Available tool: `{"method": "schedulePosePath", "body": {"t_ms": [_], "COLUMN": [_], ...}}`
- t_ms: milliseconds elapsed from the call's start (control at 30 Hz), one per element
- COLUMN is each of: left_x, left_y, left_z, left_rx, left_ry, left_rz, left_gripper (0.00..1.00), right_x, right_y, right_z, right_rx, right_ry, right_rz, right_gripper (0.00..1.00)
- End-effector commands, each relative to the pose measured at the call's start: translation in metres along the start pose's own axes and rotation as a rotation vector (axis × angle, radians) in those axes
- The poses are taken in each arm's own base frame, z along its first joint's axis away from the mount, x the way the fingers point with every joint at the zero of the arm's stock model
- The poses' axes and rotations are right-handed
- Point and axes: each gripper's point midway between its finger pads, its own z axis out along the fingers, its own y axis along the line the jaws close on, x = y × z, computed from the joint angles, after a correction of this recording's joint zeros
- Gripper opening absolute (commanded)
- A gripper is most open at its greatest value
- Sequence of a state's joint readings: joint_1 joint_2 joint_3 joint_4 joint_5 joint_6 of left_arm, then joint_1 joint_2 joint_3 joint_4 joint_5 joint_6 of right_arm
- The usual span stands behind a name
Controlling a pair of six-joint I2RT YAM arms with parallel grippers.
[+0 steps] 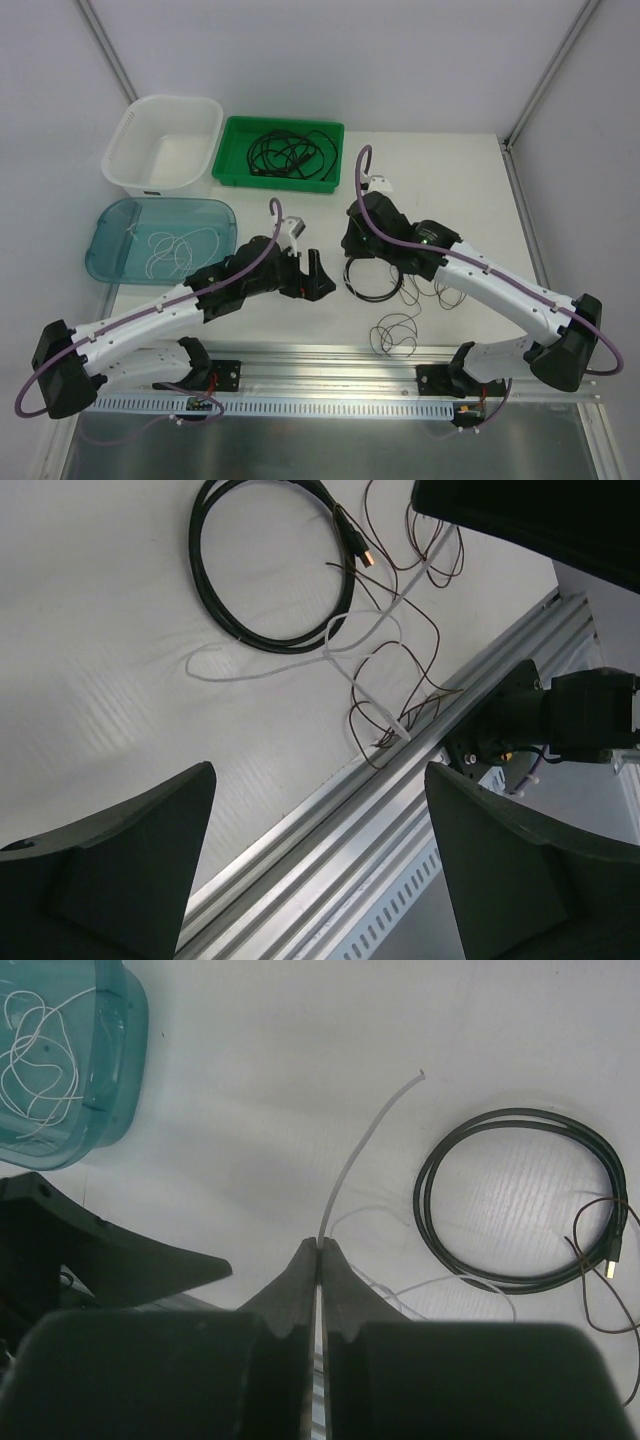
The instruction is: Untangle the cables
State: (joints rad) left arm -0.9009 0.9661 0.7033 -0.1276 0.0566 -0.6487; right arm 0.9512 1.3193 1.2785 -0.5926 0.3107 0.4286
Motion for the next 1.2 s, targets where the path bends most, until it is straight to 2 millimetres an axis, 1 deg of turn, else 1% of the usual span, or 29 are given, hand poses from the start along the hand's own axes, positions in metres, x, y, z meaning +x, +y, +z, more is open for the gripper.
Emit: {"method": "schedulePosePath", "body": {"t_ms": [0,67,100,133,167,200,233,267,400,433,467,500,533,633,667,733,767,800,833,867,900,933,967,1000,1033,1067,1100,1133,1167], "left_x": [-0.017,-0.018,-0.010,-0.014,-0.013,-0.007,-0.010,-0.008,0.004,0.007,0.010,0.013,0.015,0.022,0.022,0.023,0.021,0.021,0.019,0.015,0.011,0.008,-0.002,-0.003,-0.009,-0.017,-0.021,-0.026,-0.032], "left_y": [-0.021,-0.027,-0.029,-0.032,-0.033,-0.033,-0.035,-0.034,-0.025,-0.025,-0.024,-0.020,-0.020,-0.014,-0.013,-0.009,-0.010,-0.002,0.002,0.005,0.016,0.020,0.020,0.030,0.033,0.032,0.040,0.041,0.042], "left_z": [0.014,0.020,0.028,0.030,0.033,0.039,0.041,0.044,0.055,0.056,0.057,0.058,0.058,0.058,0.057,0.056,0.051,0.048,0.044,0.033,0.026,0.020,0.007,0.000,-0.007,-0.017,-0.023,-0.029,-0.037], "left_rx": [-0.009,-0.008,-0.017,-0.021,-0.024,-0.035,-0.041,-0.050,-0.092,-0.093,-0.098,-0.109,-0.109,-0.123,-0.125,-0.133,-0.129,-0.149,-0.164,-0.173,-0.215,-0.232,-0.231,-0.261,-0.273,-0.262,-0.284,-0.285,-0.282], "left_ry": [-0.069,-0.065,-0.042,-0.050,-0.045,-0.027,-0.035,-0.031,0.002,0.006,0.011,0.018,0.021,0.033,0.033,0.029,0.018,0.006,-0.010,-0.029,-0.063,-0.079,-0.125,-0.132,-0.157,-0.188,-0.196,-0.211,-0.236], "left_rz": [-0.002,-0.002,0.008,0.009,0.009,0.015,0.014,0.019,0.019,0.013,0.012,0.012,0.012,0.014,0.015,0.025,0.030,0.046,0.050,0.056,0.072,0.081,0.077,0.081,0.089,0.085,0.086,0.085,0.078], "left_gripper": [0.86,0.84,0.82,0.81,0.81,0.79,0.78,0.77,0.66,0.56,0.51,0.47,0.37,0.22,0.10,0.00,0.00,0.00,0.00,0.00,0.00,0.00,0.00,0.00,0.00,0.00,0.00,0.00,0.00], "right_x": [-0.016,-0.015,-0.014,-0.014,-0.014,-0.011,-0.012,-0.011,-0.010,-0.011,-0.011,-0.012,-0.012,-0.014,-0.014,-0.016,-0.015,-0.019,-0.018,-0.015,-0.020,-0.016,-0.015,-0.018,-0.018,-0.019,-0.017,-0.017,-0.016], "right_y": [0.006,0.009,0.009,0.009,0.010,0.010,0.011,0.010,0.008,0.007,0.006,0.004,0.003,0.000,-0.002,-0.009,-0.016,-0.027,-0.036,-0.048,-0.064,-0.078,-0.090,-0.107,-0.116,-0.132,-0.138,-0.146,-0.158], "right_z": [-0.009,-0.010,-0.010,-0.010,-0.011,-0.011,-0.012,-0.013,-0.016,-0.016,-0.018,-0.018,-0.019,-0.022,-0.022,-0.024,-0.025,-0.026,-0.028,-0.030,-0.031,-0.034,-0.036,-0.038,-0.039,-0.043,-0.044,-0.045,-0.047], "right_rx": [-0.007,-0.011,-0.010,-0.005,-0.006,-0.004,-0.006,-0.005,0.001,0.003,0.004,0.010,0.013,0.022,0.026,0.055,0.082,0.123,0.146,0.180,0.222,0.244,0.267,0.300,0.308,0.335,0.342,0.359,0.394], "right_ry": [-0.082,-0.083,-0.085,-0.087,-0.089,-0.083,-0.088,-0.088,-0.093,-0.095,-0.099,-0.106,-0.110,-0.120,-0.122,-0.136,-0.133,-0.149,-0.152,-0.145,-0.158,-0.159,-0.157,-0.168,-0.167,-0.182,-0.176,-0.176,-0.169], "right_rz": [0.062,0.061,0.063,0.064,0.065,0.061,0.063,0.061,0.060,0.060,0.061,0.061,0.059,0.059,0.054,0.036,0.026,0.021,0.017,0.012,0.031,0.042,0.056,0.093,0.110,0.141,0.150,0.153,0.165], "right_gripper": [0.01,0.01,0.01,0.01,0.01,0.01,0.01,0.01,0.01,0.01,0.01,0.01,0.01,0.01,0.01,0.01,0.01,0.01,0.01,0.01,0.01,0.01,0.01,0.01,0.01,0.01,0.01,0.01,0.01]}}
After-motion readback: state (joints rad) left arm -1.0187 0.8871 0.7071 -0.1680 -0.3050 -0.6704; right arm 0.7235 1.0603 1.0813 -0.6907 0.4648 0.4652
